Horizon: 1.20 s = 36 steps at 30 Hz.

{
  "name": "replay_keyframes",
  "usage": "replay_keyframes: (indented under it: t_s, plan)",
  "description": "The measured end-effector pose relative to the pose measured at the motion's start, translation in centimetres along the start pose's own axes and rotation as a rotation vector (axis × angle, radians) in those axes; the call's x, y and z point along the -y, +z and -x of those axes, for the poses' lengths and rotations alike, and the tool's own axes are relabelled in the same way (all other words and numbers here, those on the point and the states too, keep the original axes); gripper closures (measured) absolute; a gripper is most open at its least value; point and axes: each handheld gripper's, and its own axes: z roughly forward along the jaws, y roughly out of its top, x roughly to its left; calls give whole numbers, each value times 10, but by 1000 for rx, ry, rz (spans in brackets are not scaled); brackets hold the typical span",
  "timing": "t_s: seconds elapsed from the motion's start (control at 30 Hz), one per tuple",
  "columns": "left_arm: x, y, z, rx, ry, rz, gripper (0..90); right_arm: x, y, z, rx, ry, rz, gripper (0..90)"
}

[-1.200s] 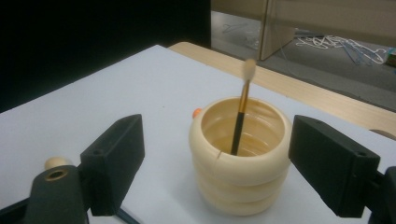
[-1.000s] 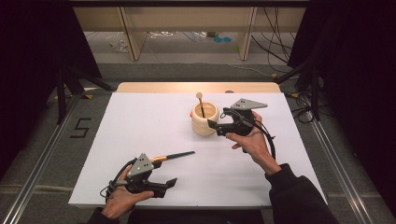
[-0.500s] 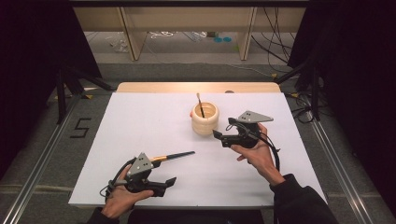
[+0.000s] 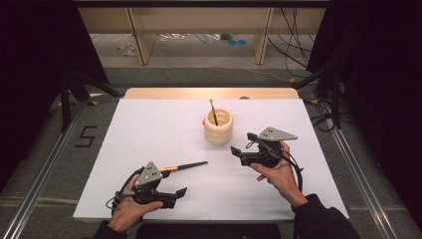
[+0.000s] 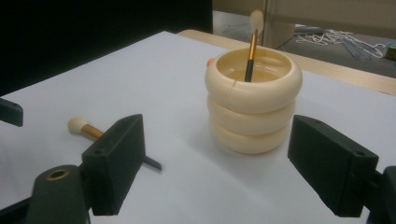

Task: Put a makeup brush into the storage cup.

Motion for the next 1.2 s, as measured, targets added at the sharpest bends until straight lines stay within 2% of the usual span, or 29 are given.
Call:
replay_keyframes:
  t_s: [0.17, 0.3, 0.33, 0.37, 0.43, 0.47, 0.6, 0.67, 0.7, 1.03, 1.2]
  plan:
    - [0, -1, -1, -8, 1, 1, 176, 6, -6, -2, -10, 21, 11, 199]
    - [0, -1, -1, -5, -4, 9, 174, 10, -10, -3, -23, 23, -6, 204]
    - [0, -1, -1, -5, -4, 8, 174, 11, -9, -4, -29, 26, 7, 204]
    - [-1, -1, 0, -7, -4, 7, 174, 12, -11, -4, -25, 17, -13, 202]
    - [-1, -1, 0, -6, -1, 6, 173, 14, -12, -5, -29, 20, -18, 200]
    - [-1, 0, 0, -6, 2, 6, 173, 16, -12, -6, -39, 23, -6, 200]
    - [-1, 1, 0, 6, 3, 12, 173, 18, -16, -9, -36, 16, -20, 194]
    - [-1, 1, -1, -2, 6, 3, 173, 19, -18, -10, -42, 22, -3, 191]
    - [-1, 1, -1, -2, 3, 3, 173, 19, -20, -9, -32, 19, -16, 190]
    - [-1, 0, -1, -2, 2, 14, 172, 24, -27, -12, -42, 32, -11, 187]
    - [-2, 0, 0, -2, -1, 17, 172, 28, -31, -14, -34, 39, -29, 182]
